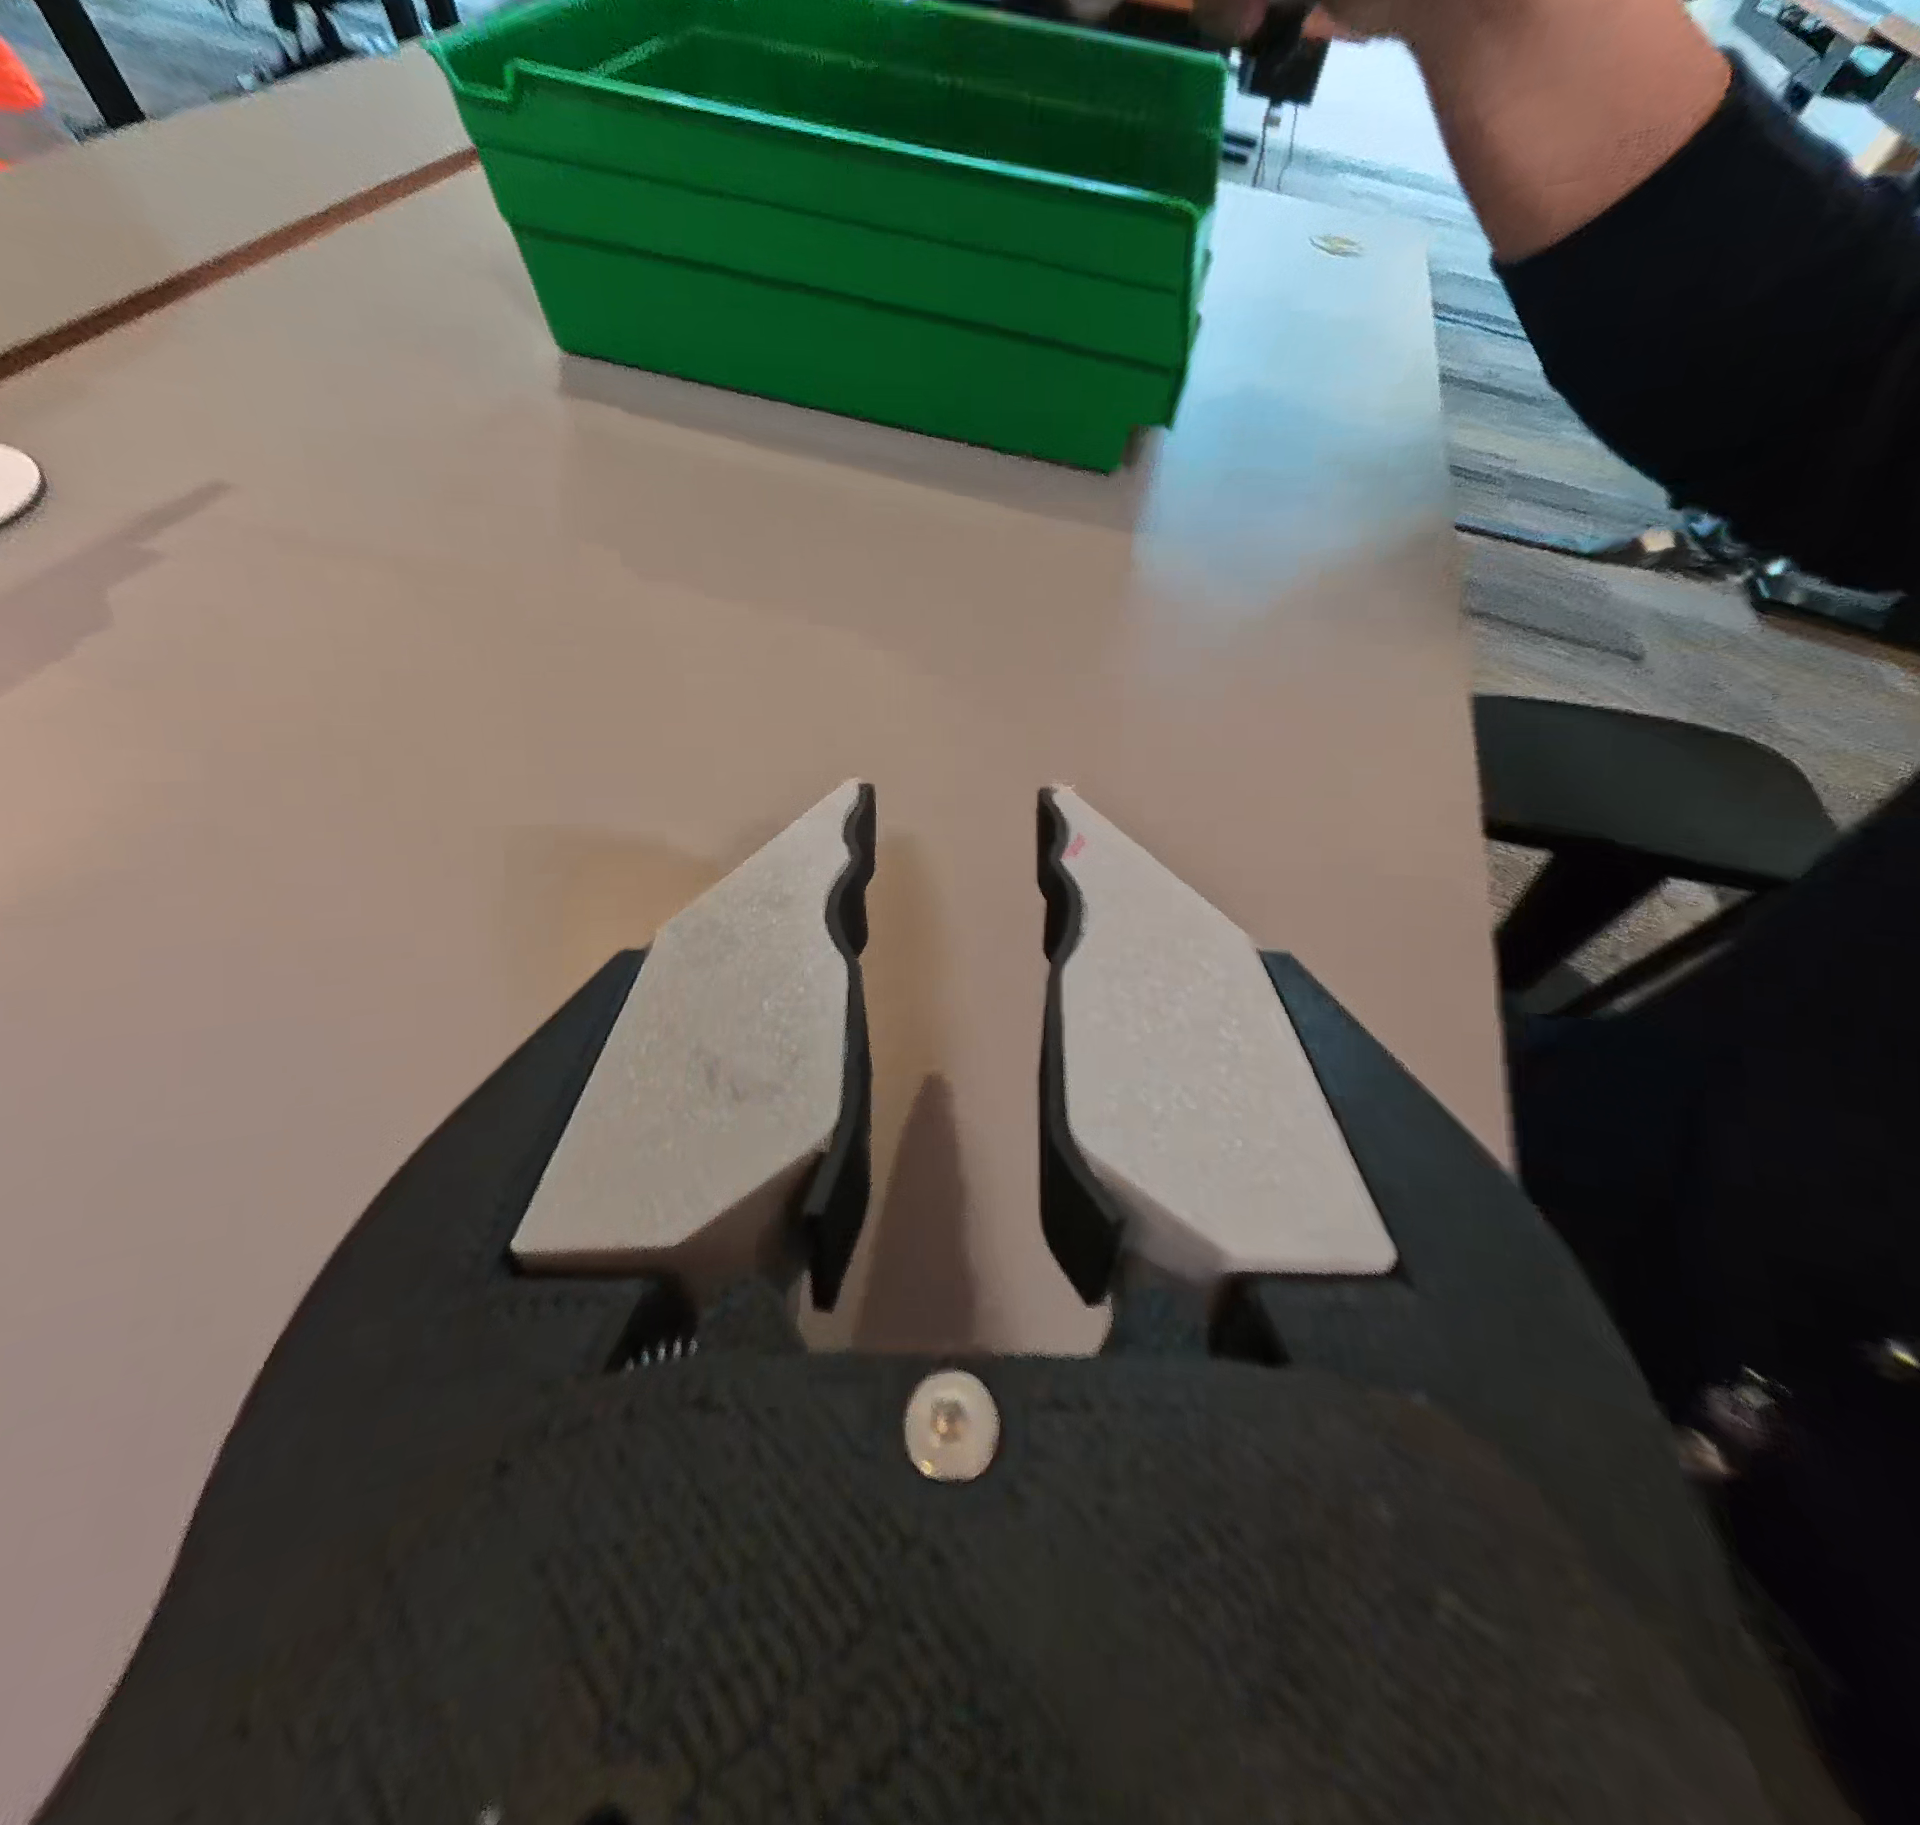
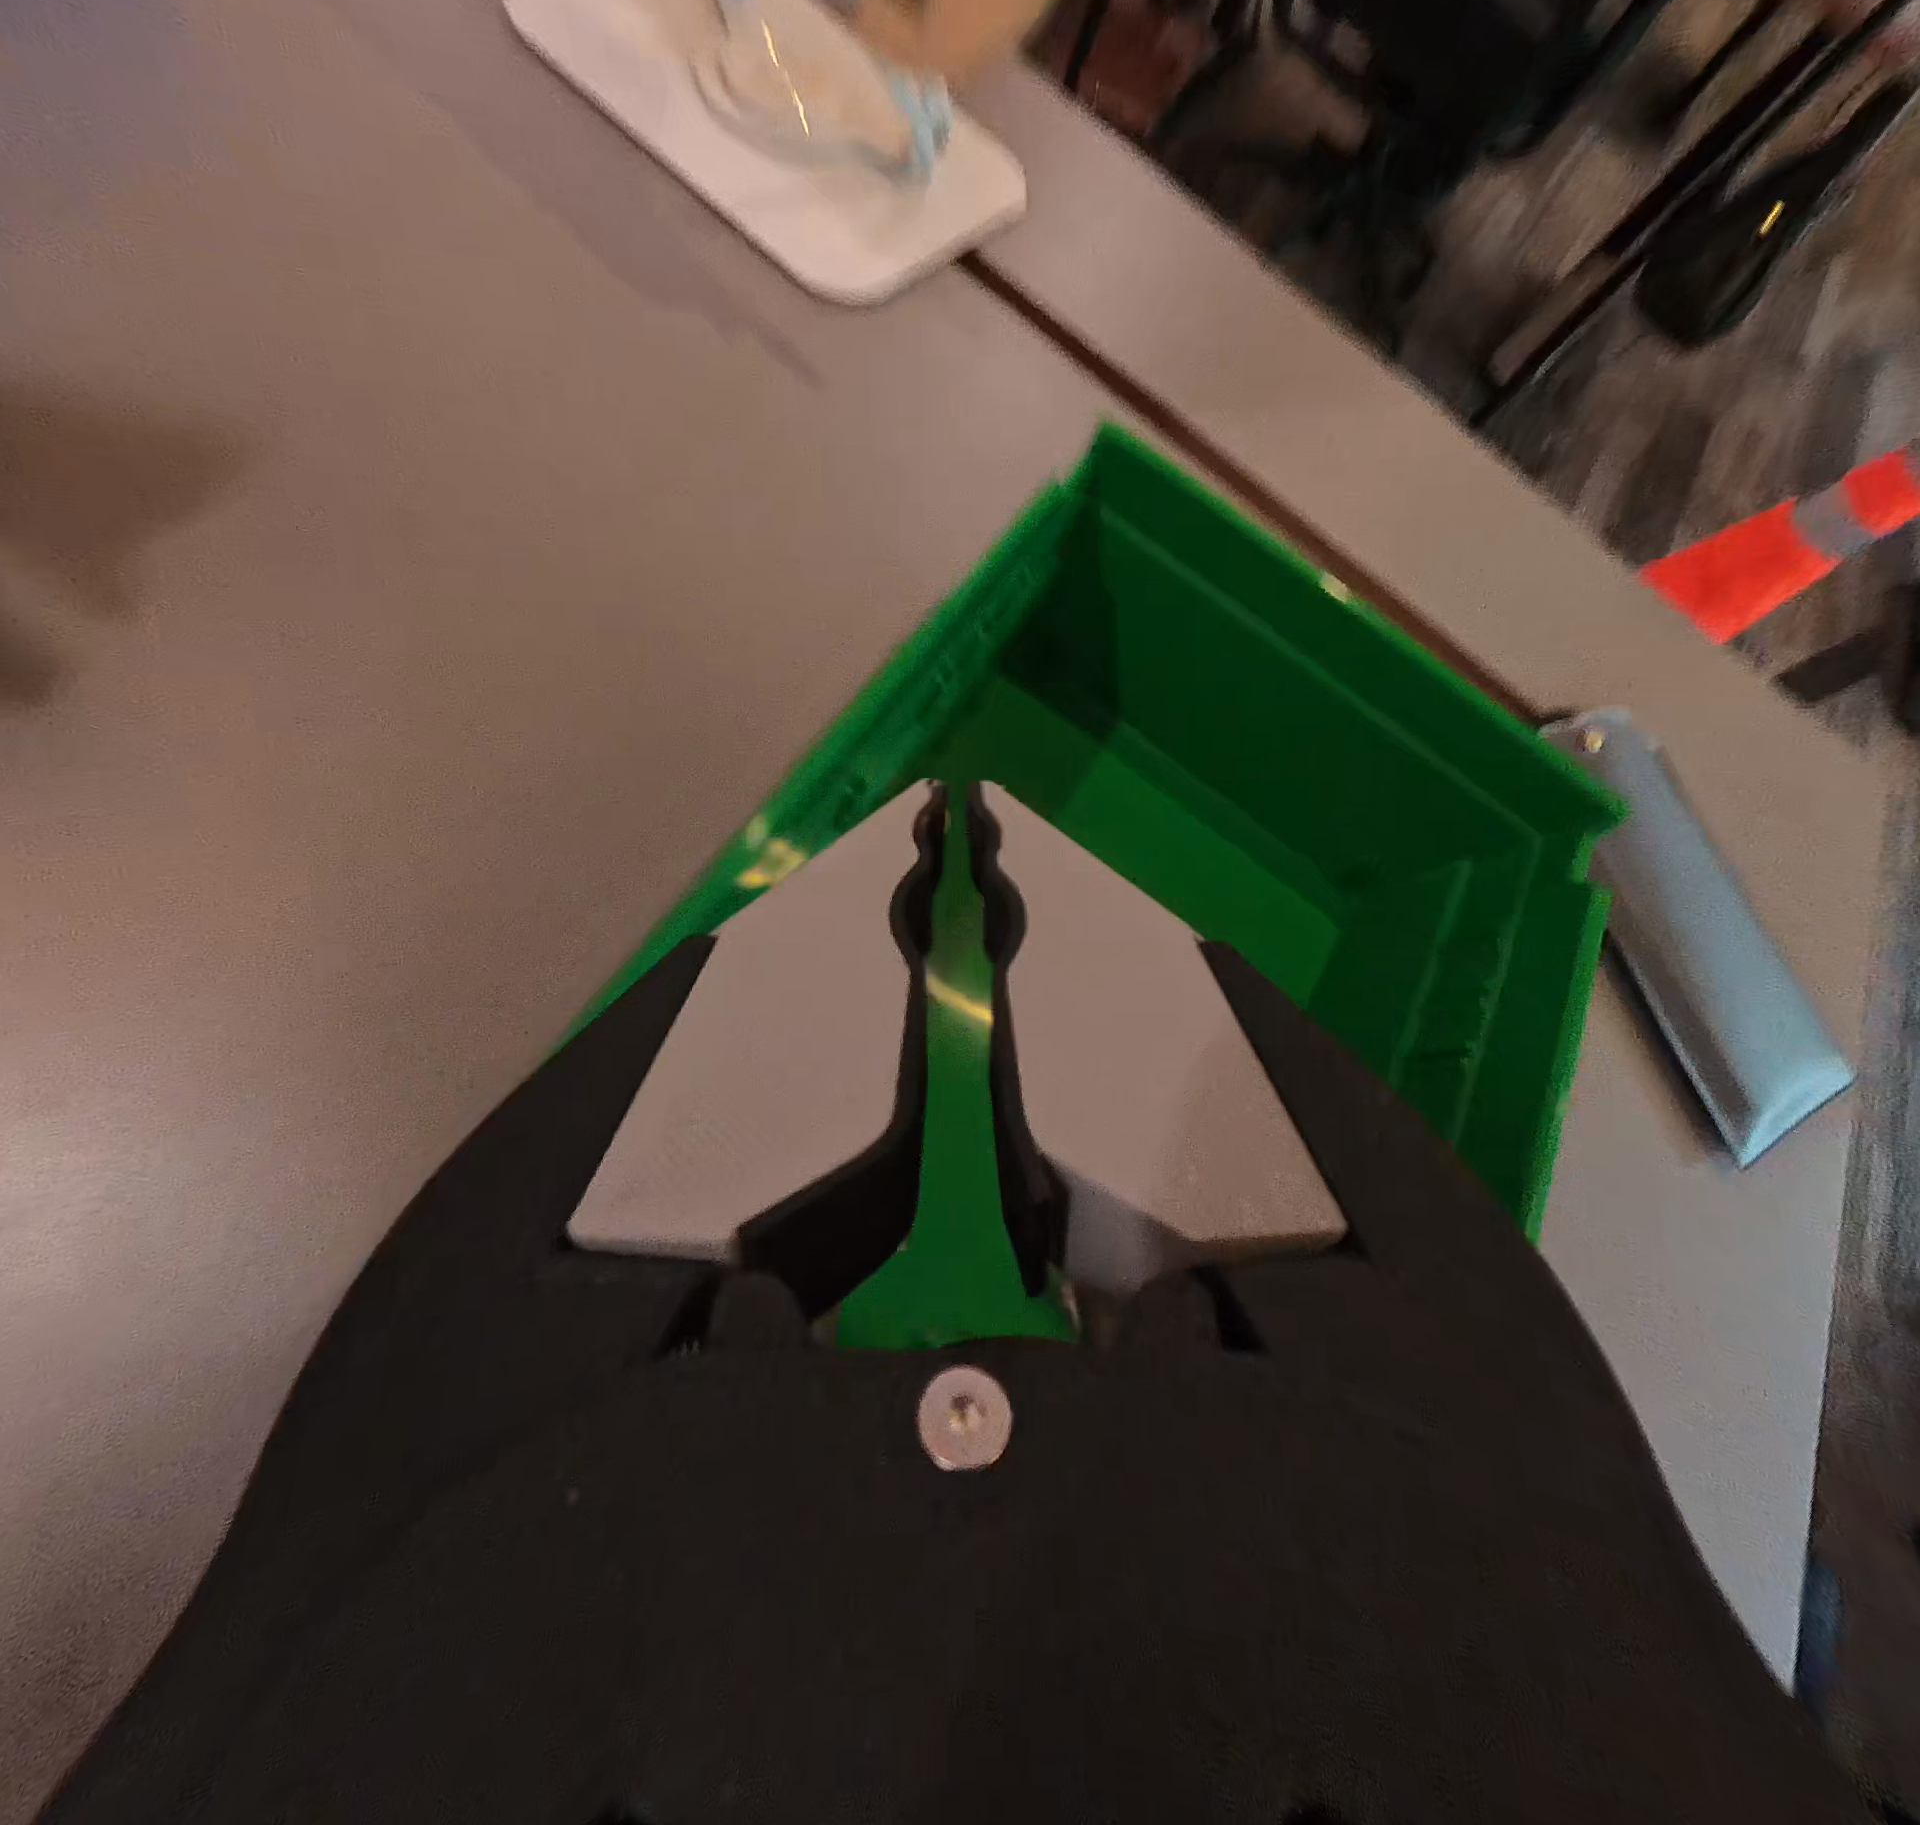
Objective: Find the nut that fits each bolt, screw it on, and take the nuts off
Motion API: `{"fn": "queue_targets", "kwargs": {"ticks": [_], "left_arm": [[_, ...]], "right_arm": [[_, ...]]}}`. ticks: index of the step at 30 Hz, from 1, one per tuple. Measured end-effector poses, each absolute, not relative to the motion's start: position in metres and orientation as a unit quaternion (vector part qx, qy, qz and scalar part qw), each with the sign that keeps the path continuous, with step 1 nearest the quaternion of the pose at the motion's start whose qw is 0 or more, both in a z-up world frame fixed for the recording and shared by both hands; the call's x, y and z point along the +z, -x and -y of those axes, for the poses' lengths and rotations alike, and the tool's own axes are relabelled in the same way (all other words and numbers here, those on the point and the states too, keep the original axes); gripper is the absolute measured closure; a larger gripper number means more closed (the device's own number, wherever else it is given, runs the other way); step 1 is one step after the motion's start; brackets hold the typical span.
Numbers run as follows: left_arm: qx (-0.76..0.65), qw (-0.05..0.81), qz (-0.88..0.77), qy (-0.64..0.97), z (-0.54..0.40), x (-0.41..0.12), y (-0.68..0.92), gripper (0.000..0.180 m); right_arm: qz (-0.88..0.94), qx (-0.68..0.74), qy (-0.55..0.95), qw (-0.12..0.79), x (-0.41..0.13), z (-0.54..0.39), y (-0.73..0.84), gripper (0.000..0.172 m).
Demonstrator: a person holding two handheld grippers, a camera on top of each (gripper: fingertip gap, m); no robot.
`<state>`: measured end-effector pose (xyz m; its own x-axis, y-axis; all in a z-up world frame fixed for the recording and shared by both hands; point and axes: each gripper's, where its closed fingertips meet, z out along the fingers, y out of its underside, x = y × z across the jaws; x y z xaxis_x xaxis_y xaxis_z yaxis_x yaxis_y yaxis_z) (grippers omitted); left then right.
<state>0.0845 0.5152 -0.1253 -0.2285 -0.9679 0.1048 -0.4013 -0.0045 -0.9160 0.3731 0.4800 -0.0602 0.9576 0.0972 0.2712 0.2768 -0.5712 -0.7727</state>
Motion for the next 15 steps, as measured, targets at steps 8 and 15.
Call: {"fn": "queue_targets", "kwargs": {"ticks": [8,15], "left_arm": [[-0.336,0.371,-0.574,0.648,-0.597,-0.073,0.047,0.148],[-0.19,0.279,-0.505,0.794,-0.749,-0.097,0.163,0.142]], "right_arm": [[0.278,0.071,0.764,0.578,-0.003,-0.483,-0.159,0.166],[0.317,0.122,0.764,0.549,-0.074,-0.555,-0.087,0.162]]}}
